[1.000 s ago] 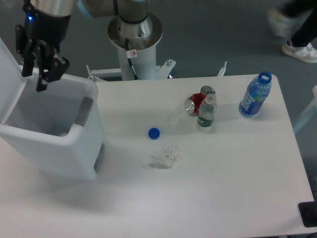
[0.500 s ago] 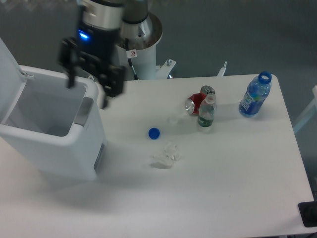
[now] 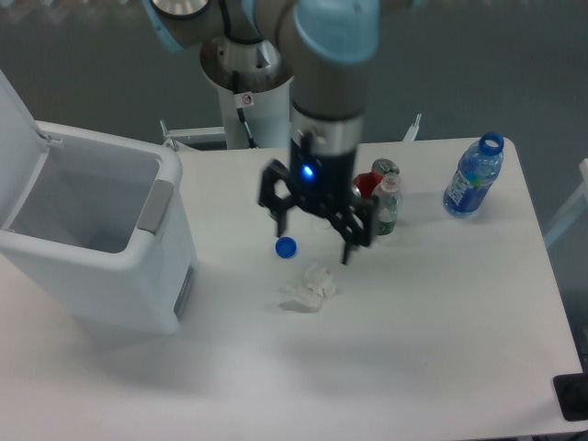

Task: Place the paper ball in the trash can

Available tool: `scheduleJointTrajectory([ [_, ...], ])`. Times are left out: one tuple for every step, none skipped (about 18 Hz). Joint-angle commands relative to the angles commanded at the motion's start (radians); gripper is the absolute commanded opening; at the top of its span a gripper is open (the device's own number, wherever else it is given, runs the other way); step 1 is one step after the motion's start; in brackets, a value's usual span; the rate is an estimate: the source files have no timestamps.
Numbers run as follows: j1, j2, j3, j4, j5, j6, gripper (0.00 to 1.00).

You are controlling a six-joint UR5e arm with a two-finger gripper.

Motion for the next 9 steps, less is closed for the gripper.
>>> scheduleJointTrajectory([
  [0.011, -0.012, 0.003, -0.002, 0.018, 0.055, 1.00],
  [0.035, -0.017, 0.005, -0.003, 0.034, 0.119, 1.00],
  [0.049, -0.026, 0.005, -0.008, 0.042, 0.176, 1.00],
  [0.057, -0.031, 0.003, -0.015, 0.046, 0.204, 1.00],
  [0.071, -0.045, 0.002, -0.017, 0.060, 0.215, 1.00],
  [0.075, -0.064, 0.003, -0.012, 0.074, 0.217, 1.00],
  [0.075, -0.093, 0.006, -0.003, 0.092, 0.217, 1.00],
  [0.074, -0.124, 0.015, 0.008, 0.113, 0.215, 1.00],
  [0.072, -0.140, 0.029, 0.017, 0.123, 0.215, 1.00],
])
